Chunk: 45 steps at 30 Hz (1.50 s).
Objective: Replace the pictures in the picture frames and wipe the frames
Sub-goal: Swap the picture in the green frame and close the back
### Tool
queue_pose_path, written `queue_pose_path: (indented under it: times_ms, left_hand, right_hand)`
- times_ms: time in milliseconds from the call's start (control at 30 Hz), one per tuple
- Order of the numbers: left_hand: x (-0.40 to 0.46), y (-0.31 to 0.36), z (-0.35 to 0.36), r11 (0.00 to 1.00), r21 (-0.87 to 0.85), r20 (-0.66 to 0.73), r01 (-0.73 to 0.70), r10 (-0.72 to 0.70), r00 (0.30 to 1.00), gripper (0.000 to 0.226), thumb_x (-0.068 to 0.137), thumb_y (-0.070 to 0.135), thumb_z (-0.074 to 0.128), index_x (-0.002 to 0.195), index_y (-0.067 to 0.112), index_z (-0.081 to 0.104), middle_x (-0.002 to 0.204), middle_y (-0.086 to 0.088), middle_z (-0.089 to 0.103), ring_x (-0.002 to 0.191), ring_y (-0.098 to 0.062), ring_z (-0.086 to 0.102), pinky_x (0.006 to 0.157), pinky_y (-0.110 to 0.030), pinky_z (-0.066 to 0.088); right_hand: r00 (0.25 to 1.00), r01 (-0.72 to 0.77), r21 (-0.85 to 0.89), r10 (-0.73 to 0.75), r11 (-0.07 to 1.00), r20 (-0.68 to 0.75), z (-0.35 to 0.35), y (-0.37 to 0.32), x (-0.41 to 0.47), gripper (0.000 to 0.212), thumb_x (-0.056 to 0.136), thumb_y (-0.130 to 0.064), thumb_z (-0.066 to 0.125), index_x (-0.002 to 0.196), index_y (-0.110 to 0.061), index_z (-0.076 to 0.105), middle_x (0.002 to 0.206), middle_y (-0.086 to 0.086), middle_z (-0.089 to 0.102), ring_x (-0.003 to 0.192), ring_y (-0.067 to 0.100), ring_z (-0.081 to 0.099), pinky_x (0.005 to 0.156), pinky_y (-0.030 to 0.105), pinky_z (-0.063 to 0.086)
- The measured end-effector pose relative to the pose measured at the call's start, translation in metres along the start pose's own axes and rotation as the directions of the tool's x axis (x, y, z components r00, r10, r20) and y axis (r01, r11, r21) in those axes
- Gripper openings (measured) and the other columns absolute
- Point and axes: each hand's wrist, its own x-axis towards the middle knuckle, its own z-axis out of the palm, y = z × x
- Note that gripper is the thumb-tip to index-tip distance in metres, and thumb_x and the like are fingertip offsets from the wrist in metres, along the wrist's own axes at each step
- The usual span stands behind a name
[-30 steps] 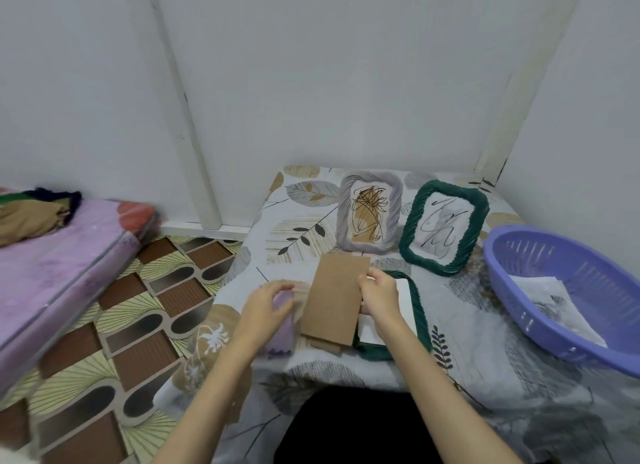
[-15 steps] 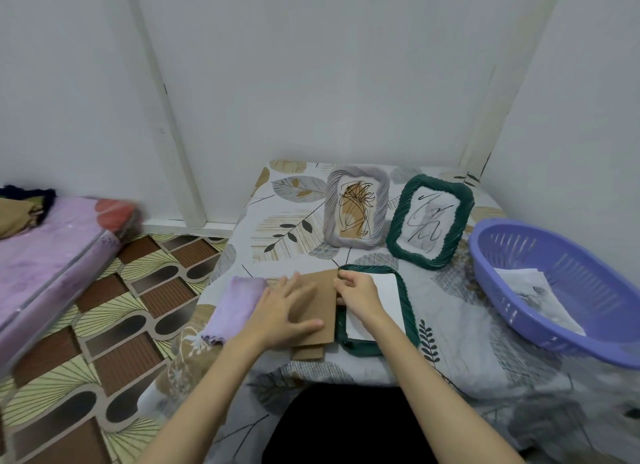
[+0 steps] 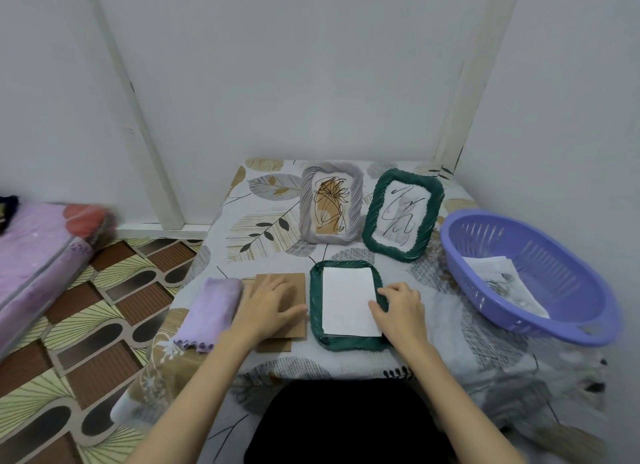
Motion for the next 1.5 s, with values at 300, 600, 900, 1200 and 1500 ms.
queue_pose_path:
  times_ms: [300, 600, 900, 1200, 1500]
  left_hand:
    - [0.006, 0.05, 0.033, 0.989, -0.145, -0.023, -0.001, -0.003, 1.0, 0.071, 0.083, 0.052, 0.056, 0.14, 0.014, 0.036, 0.155, 0.0, 0.02, 0.145, -0.017, 0.007, 0.117, -0.041, 0.005]
    - [0.007, 0.05, 0.038, 0.991, -0.137, -0.05, 0.006, -0.013, 0.999, 0.073, 0.081, 0.054, 0.057, 0.139, 0.016, 0.036, 0.153, 0.001, 0.025, 0.145, -0.017, 0.011, 0.117, -0.04, 0.006]
    - [0.006, 0.045, 0.037, 0.989, -0.148, -0.057, -0.022, 0.014, 0.998, 0.076, 0.082, 0.056, 0.055, 0.142, 0.016, 0.032, 0.153, 0.003, 0.026, 0.144, -0.017, 0.014, 0.117, -0.039, 0.007]
    - [0.007, 0.044, 0.04, 0.984, -0.174, -0.102, -0.039, 0.022, 0.995, 0.079, 0.082, 0.056, 0.055, 0.144, 0.019, 0.024, 0.152, 0.001, 0.027, 0.145, -0.018, 0.012, 0.118, -0.039, 0.004]
    - [0.022, 0.093, 0.014, 0.391, -0.915, -0.125, -0.103, -0.03, 0.992, 0.049, 0.079, -0.001, 0.066, 0.116, 0.028, 0.054, 0.128, -0.008, 0.05, 0.089, -0.013, 0.062, 0.068, -0.022, 0.056]
  right_hand:
    - [0.995, -0.092, 0.104, 0.094, 0.99, -0.021, 0.007, -0.004, -0.001, 0.044, 0.069, -0.049, 0.068, 0.106, -0.026, 0.066, 0.112, -0.001, 0.053, 0.107, 0.024, 0.045, 0.092, 0.035, 0.04]
    - [0.972, -0.191, 0.192, 0.214, 0.963, -0.102, 0.005, -0.01, 0.006, 0.012, 0.072, -0.033, 0.068, 0.083, -0.027, 0.067, 0.096, -0.006, 0.066, 0.1, 0.021, 0.055, 0.083, 0.033, 0.036]
    - [0.97, -0.186, 0.29, 0.223, 0.939, -0.098, 0.0, -0.006, 0.004, 0.009, 0.078, -0.028, 0.068, 0.086, -0.024, 0.068, 0.086, -0.008, 0.071, 0.091, 0.018, 0.062, 0.085, 0.033, 0.042]
    - [0.975, -0.109, 0.485, 0.189, 0.868, -0.12, 0.003, -0.001, 0.005, 0.007, 0.081, -0.017, 0.065, 0.075, -0.021, 0.062, 0.075, -0.001, 0.064, 0.081, 0.021, 0.061, 0.068, 0.029, 0.048]
    - [0.991, -0.091, 0.732, 0.13, 0.676, 0.003, -0.033, 0.006, 0.01, 0.018, 0.079, -0.012, 0.069, 0.097, -0.009, 0.067, 0.084, 0.003, 0.069, 0.076, 0.014, 0.063, 0.07, 0.025, 0.051]
